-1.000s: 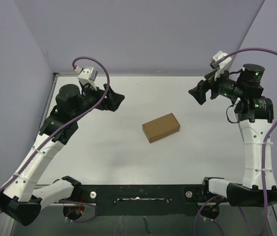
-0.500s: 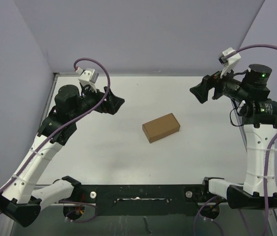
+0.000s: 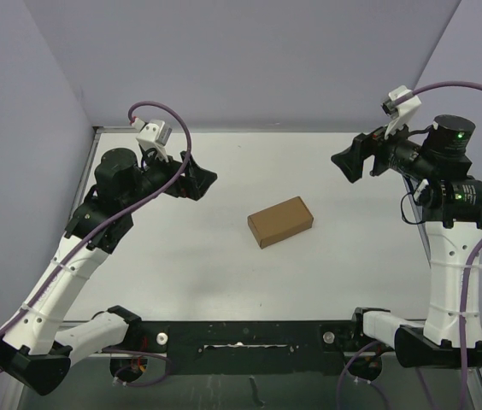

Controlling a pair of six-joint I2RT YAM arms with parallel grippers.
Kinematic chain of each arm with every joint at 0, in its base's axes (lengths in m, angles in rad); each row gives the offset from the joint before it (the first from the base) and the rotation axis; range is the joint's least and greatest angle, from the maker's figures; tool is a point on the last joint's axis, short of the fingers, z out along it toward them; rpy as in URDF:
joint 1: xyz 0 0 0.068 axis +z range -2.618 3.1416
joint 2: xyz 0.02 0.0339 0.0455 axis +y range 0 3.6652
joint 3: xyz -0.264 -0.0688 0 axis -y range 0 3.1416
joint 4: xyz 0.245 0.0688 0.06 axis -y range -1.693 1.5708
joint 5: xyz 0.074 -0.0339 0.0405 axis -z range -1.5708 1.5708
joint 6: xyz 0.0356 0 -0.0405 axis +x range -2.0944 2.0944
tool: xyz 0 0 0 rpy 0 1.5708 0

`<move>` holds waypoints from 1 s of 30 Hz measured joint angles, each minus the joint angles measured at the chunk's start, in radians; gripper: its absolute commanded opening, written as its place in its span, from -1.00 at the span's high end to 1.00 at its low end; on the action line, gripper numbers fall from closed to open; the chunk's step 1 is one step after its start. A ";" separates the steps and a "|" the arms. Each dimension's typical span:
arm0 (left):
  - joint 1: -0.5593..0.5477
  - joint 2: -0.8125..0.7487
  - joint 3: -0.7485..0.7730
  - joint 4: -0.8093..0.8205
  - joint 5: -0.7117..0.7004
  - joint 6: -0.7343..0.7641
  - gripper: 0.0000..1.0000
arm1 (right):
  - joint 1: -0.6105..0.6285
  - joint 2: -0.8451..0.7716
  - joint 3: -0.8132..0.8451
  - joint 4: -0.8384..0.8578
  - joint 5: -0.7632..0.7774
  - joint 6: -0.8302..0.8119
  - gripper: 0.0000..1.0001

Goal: Fold the paper box

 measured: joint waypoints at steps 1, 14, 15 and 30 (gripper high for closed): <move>0.000 0.000 0.000 0.000 0.000 0.000 -0.96 | 0.000 -0.001 -0.002 0.000 0.002 0.000 -0.96; 0.005 -0.005 -0.015 0.001 0.005 0.000 -0.96 | 0.000 -0.001 -0.003 0.000 0.019 -0.008 -0.96; 0.006 -0.005 -0.018 0.000 0.005 0.000 -0.96 | 0.000 -0.001 -0.003 0.000 0.021 -0.008 -0.96; 0.014 -0.005 -0.021 0.001 0.008 0.000 -0.96 | 0.000 -0.001 -0.003 0.000 0.026 -0.007 -0.96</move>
